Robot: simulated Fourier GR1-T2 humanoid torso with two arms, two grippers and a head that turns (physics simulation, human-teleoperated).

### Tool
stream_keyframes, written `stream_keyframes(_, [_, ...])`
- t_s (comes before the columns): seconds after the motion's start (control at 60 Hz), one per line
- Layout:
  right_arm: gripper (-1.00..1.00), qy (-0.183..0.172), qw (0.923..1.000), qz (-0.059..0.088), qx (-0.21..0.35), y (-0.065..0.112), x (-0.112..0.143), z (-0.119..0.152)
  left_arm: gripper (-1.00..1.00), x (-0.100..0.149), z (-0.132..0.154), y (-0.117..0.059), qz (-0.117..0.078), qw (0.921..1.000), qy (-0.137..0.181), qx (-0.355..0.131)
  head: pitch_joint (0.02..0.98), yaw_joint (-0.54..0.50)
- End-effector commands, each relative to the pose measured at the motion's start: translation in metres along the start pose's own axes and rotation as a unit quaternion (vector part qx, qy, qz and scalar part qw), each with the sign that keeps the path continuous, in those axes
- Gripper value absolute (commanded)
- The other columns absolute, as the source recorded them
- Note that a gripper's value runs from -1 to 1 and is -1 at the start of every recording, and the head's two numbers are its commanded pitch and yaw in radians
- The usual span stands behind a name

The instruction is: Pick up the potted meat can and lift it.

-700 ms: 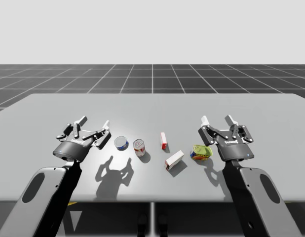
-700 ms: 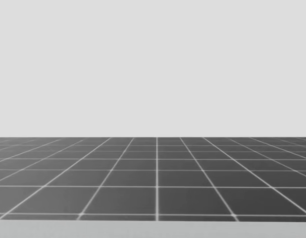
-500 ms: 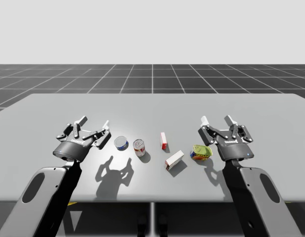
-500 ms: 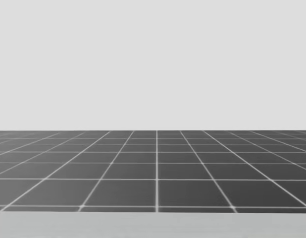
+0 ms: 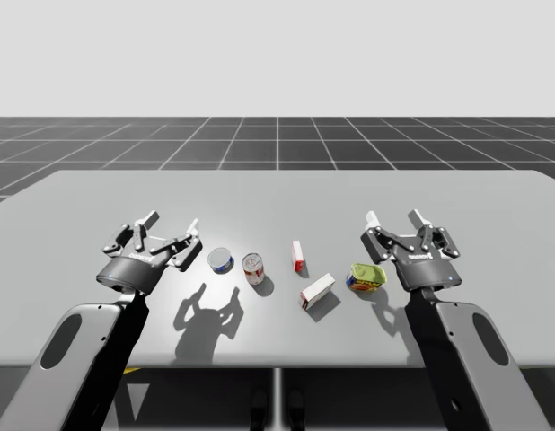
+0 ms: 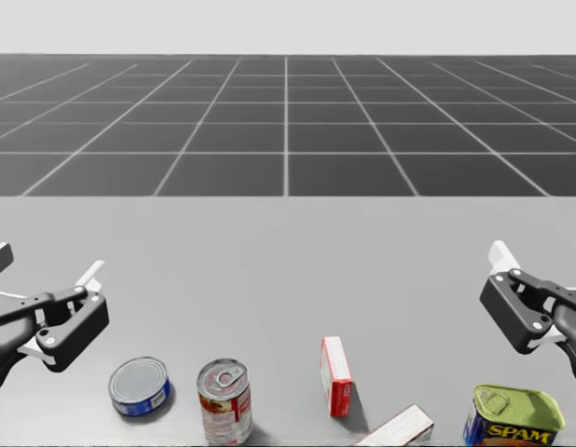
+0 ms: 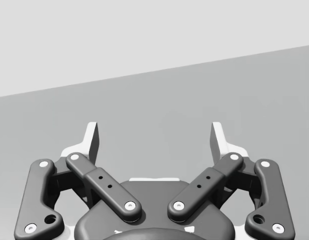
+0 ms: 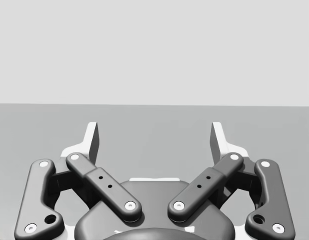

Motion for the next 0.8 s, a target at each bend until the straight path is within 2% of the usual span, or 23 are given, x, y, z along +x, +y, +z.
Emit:
stream_keyframes(0.017, [-1.00,0.001,1.0000,0.005,-0.003,0.000,-0.001,-0.001,-1.00,0.000,0.000,0.000,-0.002,1.0000,0.001,0.000,0.604,-0.04])
stream_keyframes(0.4, [-1.00,-0.002,0.9999,0.013,-0.003,0.000,-0.001,-0.001,-1.00,-0.001,-0.001,-0.005,-0.008,0.9999,0.002,-0.010,0.828,-0.32])
stream_keyframes(0.6, [-1.00,-0.004,0.9999,0.010,-0.003,0.001,0.001,0.000,-1.00,-0.001,-0.002,-0.007,-0.008,0.9999,0.002,-0.015,0.878,-0.37])
stream_keyframes(0.617, [-1.00,-0.001,0.9999,0.013,-0.005,0.003,0.002,0.000,-1.00,-0.001,-0.002,-0.007,-0.007,0.9999,0.002,-0.015,0.875,-0.37])
stream_keyframes(0.667, [-1.00,0.004,1.0000,0.001,-0.001,0.006,0.002,0.001,-1.00,-0.001,-0.002,-0.007,-0.007,0.9999,0.002,-0.015,0.870,-0.37])
stream_keyframes(0.75, [-1.00,0.018,0.9998,-0.009,-0.008,0.010,0.010,0.006,-1.00,-0.001,-0.002,-0.007,-0.007,0.9999,0.003,-0.012,0.861,-0.37])
stream_keyframes(0.8, [-1.00,0.009,0.9999,-0.009,-0.006,0.012,0.017,0.011,-1.00,-0.001,-0.002,-0.008,-0.005,0.9999,0.003,-0.012,0.857,-0.37])
